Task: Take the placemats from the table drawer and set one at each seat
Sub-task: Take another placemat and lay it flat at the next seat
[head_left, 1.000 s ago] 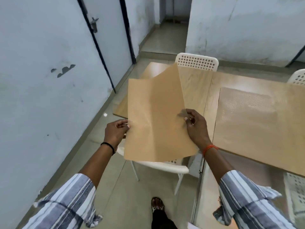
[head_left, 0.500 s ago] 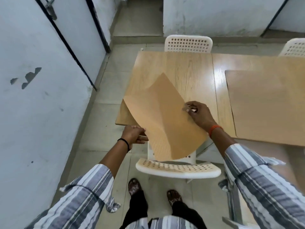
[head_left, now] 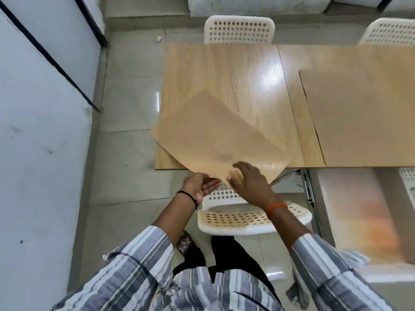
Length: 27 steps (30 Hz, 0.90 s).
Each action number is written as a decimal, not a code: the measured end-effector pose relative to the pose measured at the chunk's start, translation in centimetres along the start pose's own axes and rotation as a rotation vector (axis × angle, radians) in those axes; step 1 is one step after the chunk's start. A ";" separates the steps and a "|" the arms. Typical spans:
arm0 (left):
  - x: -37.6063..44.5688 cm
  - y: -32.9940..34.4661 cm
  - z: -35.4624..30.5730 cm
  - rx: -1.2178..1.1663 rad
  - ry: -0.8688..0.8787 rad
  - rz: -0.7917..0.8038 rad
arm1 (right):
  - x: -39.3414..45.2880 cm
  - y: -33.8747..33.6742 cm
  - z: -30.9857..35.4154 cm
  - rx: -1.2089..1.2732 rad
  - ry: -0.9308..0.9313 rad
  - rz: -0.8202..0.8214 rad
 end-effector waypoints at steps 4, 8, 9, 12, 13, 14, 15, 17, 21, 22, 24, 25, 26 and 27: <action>0.6 1.9 0.1 -0.103 -0.041 -0.021 | -0.8 0.1 -0.6 -0.007 -0.047 -0.093; 1.1 3.9 0.4 -0.103 -0.071 0.020 | 0.6 -0.9 -2.6 -0.190 -0.102 -0.123; 1.1 4.2 0.5 -0.028 -0.069 0.052 | 1.3 -1.3 -3.2 -0.224 -0.080 -0.116; 1.1 4.6 0.4 0.347 -0.007 0.132 | 3.4 -2.2 -5.6 -0.304 -0.032 -0.091; 1.4 4.7 0.3 0.478 0.057 0.137 | 4.0 -2.5 -6.4 -0.300 -0.021 -0.080; 1.7 4.7 0.0 0.618 0.158 0.138 | 4.5 -2.8 -7.2 -0.287 -0.014 -0.062; 2.1 4.7 -0.4 0.787 0.302 0.147 | 5.0 -2.9 -7.9 -0.278 -0.015 -0.039; 3.1 5.0 -1.4 1.149 0.611 0.202 | 5.7 -3.1 -9.0 -0.283 -0.027 0.013; 6.9 4.8 -2.8 1.689 0.833 0.314 | 6.7 -2.7 -9.4 -0.262 -0.002 0.103; 7.9 4.6 -3.1 1.817 0.796 0.327 | 6.8 -2.5 -9.1 -0.258 0.003 0.107; 9.4 4.0 -3.5 1.965 0.641 0.349 | 7.1 -2.1 -8.8 -0.266 0.016 0.102; 9.8 3.5 -3.6 1.988 0.565 0.356 | 7.3 -1.9 -8.7 -0.265 0.024 0.098; 10.1 3.2 -3.7 2.004 0.517 0.362 | 7.5 -1.8 -8.6 -0.257 0.032 0.096; 10.2 3.1 -3.6 2.017 0.496 0.364 | 7.7 -1.7 -8.5 -0.247 0.040 0.096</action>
Point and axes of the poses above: each hand's wrist, its own x-axis towards the middle knuckle, its own y-axis out of the palm, z = x × y, the point moved 2 cm from there along x, towards the middle knuckle, and after that the axes turned 14 degrees about y, right-handed, at the moved point
